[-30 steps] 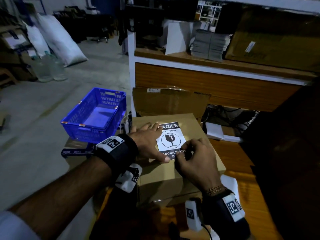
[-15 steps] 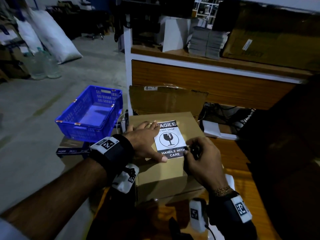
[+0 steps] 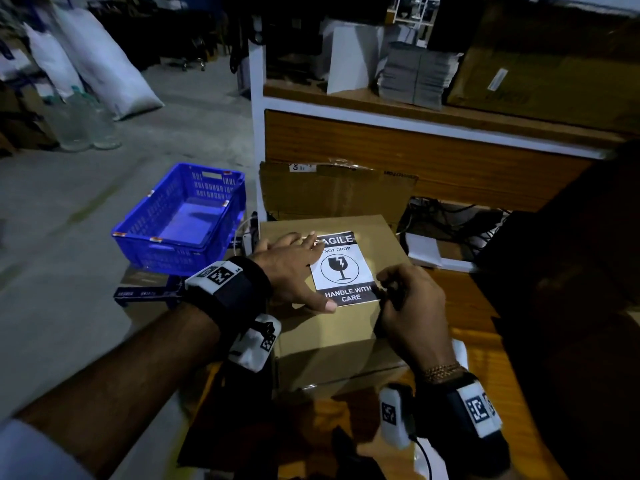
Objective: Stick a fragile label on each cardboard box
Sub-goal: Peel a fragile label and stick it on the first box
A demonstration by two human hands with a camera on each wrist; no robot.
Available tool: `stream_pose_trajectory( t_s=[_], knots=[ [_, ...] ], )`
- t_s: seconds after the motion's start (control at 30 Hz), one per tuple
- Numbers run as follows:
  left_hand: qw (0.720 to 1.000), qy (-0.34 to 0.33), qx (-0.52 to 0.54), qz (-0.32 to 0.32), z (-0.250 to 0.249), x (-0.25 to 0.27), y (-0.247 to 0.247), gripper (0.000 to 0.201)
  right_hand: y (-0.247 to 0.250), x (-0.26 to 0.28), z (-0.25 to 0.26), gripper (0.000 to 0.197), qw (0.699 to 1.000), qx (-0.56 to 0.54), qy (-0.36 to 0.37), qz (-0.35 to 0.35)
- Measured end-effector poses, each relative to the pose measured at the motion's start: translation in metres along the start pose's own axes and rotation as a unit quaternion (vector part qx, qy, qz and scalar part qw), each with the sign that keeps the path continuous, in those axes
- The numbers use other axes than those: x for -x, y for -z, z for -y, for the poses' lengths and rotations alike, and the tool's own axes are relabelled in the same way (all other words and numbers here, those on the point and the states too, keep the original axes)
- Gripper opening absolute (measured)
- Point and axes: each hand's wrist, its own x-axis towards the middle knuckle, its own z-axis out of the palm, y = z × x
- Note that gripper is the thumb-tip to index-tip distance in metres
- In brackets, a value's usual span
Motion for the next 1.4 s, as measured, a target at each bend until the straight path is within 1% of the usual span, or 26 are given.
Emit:
stream_pose_trajectory(
  t_s=[0.07,0.17,0.23,0.33,0.47,0.57,0.63,0.7,0.77,0.83,0.9,0.97,1.03,1.1,1.2,1.3,1.4],
  knots=[
    [1.0,-0.001,-0.003,-0.005,0.003,-0.001,0.0,0.114,-0.002,0.007,0.007,0.03,0.999,0.03,0.042,0.009],
    [1.0,0.007,0.011,-0.027,0.007,-0.003,0.001,0.087,-0.011,0.019,0.02,0.024,0.986,0.127,0.089,0.053],
    [0.999,0.013,0.017,-0.041,0.008,-0.005,0.0,0.079,-0.016,0.024,0.025,0.023,0.979,0.154,0.108,0.073],
    [0.999,0.013,0.019,-0.047,0.009,-0.007,-0.002,0.079,-0.019,0.026,0.032,0.021,0.976,0.138,0.139,0.095],
    [0.998,0.009,0.022,-0.055,0.011,-0.01,-0.003,0.081,-0.022,0.029,0.035,0.031,0.973,0.06,0.171,0.142],
    [0.998,0.01,0.027,-0.061,0.013,-0.012,-0.005,0.083,-0.022,0.029,0.033,0.038,0.981,0.025,0.141,0.127],
    [0.997,0.009,0.035,-0.067,0.015,-0.013,-0.006,0.085,-0.023,0.031,0.036,0.037,0.983,0.037,0.132,0.121],
    [0.997,0.007,0.038,-0.074,0.017,-0.014,-0.007,0.089,-0.021,0.032,0.039,0.036,0.978,0.058,0.145,0.14],
    [0.996,0.008,0.038,-0.077,0.017,-0.014,-0.007,0.094,-0.015,0.03,0.039,0.036,0.976,0.034,0.147,0.159],
    [0.996,0.014,0.034,-0.075,0.016,-0.014,-0.007,0.098,-0.004,0.023,0.034,0.036,0.981,-0.017,0.117,0.154],
    [0.996,0.024,0.038,-0.073,0.015,-0.013,-0.006,0.101,0.004,0.009,0.025,0.032,0.987,-0.027,0.091,0.128],
    [0.996,0.039,0.038,-0.064,0.013,-0.012,-0.006,0.109,0.009,-0.009,0.014,0.024,0.987,0.035,0.099,0.12],
    [0.997,0.053,0.03,-0.054,0.011,-0.013,-0.006,0.12,0.008,-0.021,0.005,0.015,0.978,0.095,0.109,0.147],
    [0.997,0.065,0.024,-0.04,0.008,-0.013,-0.007,0.13,0.006,-0.026,-0.001,0.012,0.975,0.101,0.101,0.171],
    [0.996,0.084,0.01,-0.006,0.008,-0.015,-0.008,0.142,0.004,-0.031,-0.007,0.018,0.971,0.098,0.115,0.187],
    [0.996,0.089,0.011,0.015,0.012,-0.016,-0.007,0.151,0.01,-0.039,-0.01,0.025,0.96,0.105,0.096,0.24],
    [0.996,0.082,0.018,0.026,0.016,-0.017,-0.005,0.16,0.017,-0.047,-0.014,0.039,0.948,0.112,0.101,0.281]
  ],
)
